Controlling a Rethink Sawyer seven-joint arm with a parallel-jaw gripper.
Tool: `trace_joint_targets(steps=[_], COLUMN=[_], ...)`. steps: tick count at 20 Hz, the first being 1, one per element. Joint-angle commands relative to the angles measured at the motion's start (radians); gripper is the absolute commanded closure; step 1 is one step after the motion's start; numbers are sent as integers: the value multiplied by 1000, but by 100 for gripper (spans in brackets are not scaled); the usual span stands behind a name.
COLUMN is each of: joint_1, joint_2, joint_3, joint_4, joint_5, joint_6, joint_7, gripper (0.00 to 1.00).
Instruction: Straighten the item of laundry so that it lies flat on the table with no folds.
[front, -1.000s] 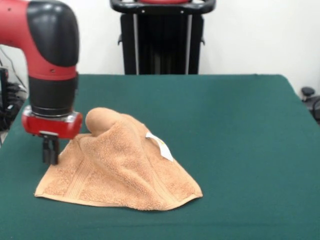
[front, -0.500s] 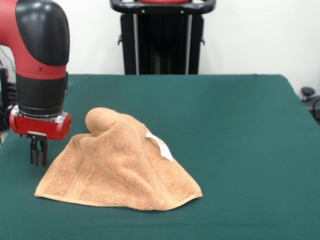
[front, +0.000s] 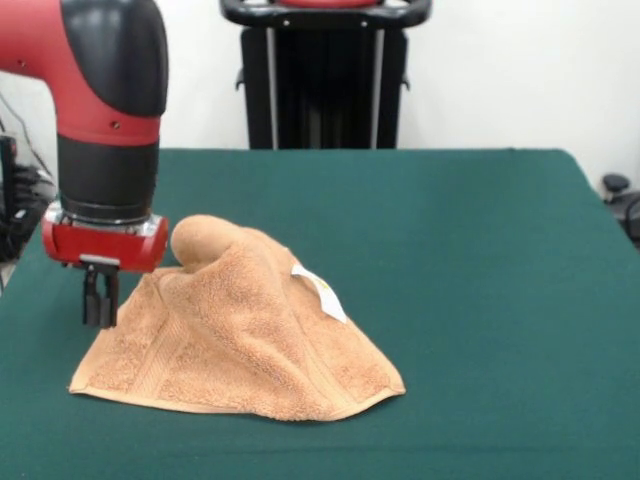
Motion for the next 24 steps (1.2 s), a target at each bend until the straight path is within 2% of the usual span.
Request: trace_joint_targets(steps=[1,7,12,24], joint_1=[60,60,72,164], joint_2=[-130,-225,-225,-184], joint_3=[35,35,34,-25], joint_4=[180,235,234,232], joint_5=[13,37,49,110], joint_6=[93,145,147,82], joint_7=[136,132,146,246], gripper=[100,100,100,100])
